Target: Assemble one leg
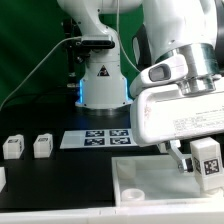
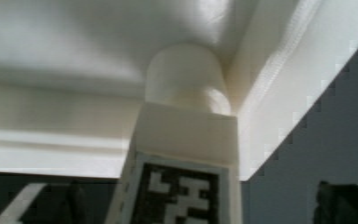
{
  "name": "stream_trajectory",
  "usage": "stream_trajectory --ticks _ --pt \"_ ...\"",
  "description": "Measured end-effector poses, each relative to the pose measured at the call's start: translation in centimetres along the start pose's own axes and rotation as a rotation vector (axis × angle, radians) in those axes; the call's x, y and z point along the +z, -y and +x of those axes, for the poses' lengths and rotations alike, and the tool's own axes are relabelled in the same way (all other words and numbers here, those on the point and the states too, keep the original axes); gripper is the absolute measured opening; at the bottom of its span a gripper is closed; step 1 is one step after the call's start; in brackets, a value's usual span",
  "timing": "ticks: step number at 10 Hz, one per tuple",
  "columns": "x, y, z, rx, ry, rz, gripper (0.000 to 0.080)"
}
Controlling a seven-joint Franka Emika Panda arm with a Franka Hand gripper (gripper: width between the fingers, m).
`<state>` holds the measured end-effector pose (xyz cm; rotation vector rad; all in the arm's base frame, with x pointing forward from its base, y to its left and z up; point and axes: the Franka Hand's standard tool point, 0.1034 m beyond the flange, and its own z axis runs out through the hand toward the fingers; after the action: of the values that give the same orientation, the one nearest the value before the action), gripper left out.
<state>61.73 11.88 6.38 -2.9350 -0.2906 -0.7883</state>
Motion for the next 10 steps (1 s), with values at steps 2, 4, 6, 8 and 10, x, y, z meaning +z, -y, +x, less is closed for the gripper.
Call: stream_trajectory --ticks 2,4,6,8,10 --pt "-0.7 -0.3 0.2 0.001 0.07 0.012 0.0649" --pt "-1.8 -0.1 0.1 0.014 0.277 0.051 0.0649" --pt "-1.9 0.1 0.5 0.036 0.503 0.098 0.0649" --pt "-1.2 0.4 1.7 0.049 0.553 0.114 0.0649" --pt "-0.9 0.4 1.5 0.053 0.563 0.117 0.0649"
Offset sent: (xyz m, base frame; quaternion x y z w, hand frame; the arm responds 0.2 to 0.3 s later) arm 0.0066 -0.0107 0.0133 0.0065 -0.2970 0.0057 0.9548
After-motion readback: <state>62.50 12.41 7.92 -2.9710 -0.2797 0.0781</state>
